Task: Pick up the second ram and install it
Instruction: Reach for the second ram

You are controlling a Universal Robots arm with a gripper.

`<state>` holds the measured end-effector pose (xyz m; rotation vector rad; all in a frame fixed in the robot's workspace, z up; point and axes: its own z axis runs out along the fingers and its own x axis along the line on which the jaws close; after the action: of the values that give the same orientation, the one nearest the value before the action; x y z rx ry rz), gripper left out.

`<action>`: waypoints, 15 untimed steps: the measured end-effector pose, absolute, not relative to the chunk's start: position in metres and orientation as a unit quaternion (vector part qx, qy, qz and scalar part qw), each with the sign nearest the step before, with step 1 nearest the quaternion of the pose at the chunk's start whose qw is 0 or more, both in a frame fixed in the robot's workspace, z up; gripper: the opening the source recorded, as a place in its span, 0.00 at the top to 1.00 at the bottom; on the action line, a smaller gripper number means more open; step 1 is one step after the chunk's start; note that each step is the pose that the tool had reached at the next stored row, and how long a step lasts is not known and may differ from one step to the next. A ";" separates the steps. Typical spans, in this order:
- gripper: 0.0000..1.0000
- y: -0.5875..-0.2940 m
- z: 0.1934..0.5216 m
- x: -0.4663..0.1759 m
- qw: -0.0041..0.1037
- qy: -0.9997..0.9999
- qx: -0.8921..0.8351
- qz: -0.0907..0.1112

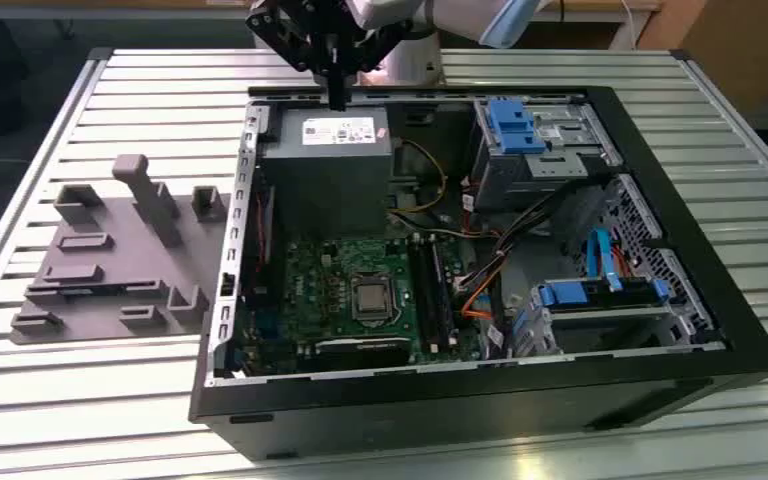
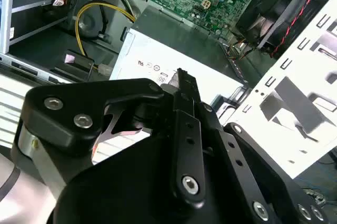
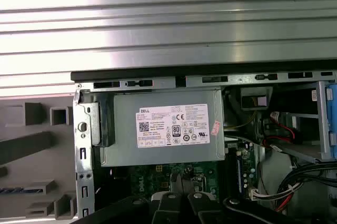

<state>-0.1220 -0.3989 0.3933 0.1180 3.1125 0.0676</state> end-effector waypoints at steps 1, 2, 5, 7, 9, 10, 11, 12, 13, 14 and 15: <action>0.89 -0.399 0.393 -0.122 0.013 0.999 0.038 0.022; 0.89 -0.399 0.393 -0.122 0.013 0.999 0.038 0.022; 0.89 -0.399 0.393 -0.122 0.013 0.999 0.038 0.022; 0.89 -0.399 0.393 -0.122 0.013 0.999 0.038 0.022; 0.89 -0.399 0.393 -0.122 0.013 0.999 0.038 0.022; 0.89 -0.399 0.393 -0.122 0.013 0.999 0.038 0.022; 0.89 -0.399 0.393 -0.122 0.013 0.999 0.038 0.022; 0.89 -0.399 0.393 -0.122 0.013 0.999 0.038 0.022; 0.89 -0.399 0.393 -0.122 0.013 0.999 0.038 0.022; 0.89 -0.399 0.393 -0.122 0.013 0.999 0.038 0.022; 0.89 -0.399 0.393 -0.123 0.013 0.999 0.038 0.022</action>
<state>-0.1228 -0.3989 0.3934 0.1182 3.1125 0.0675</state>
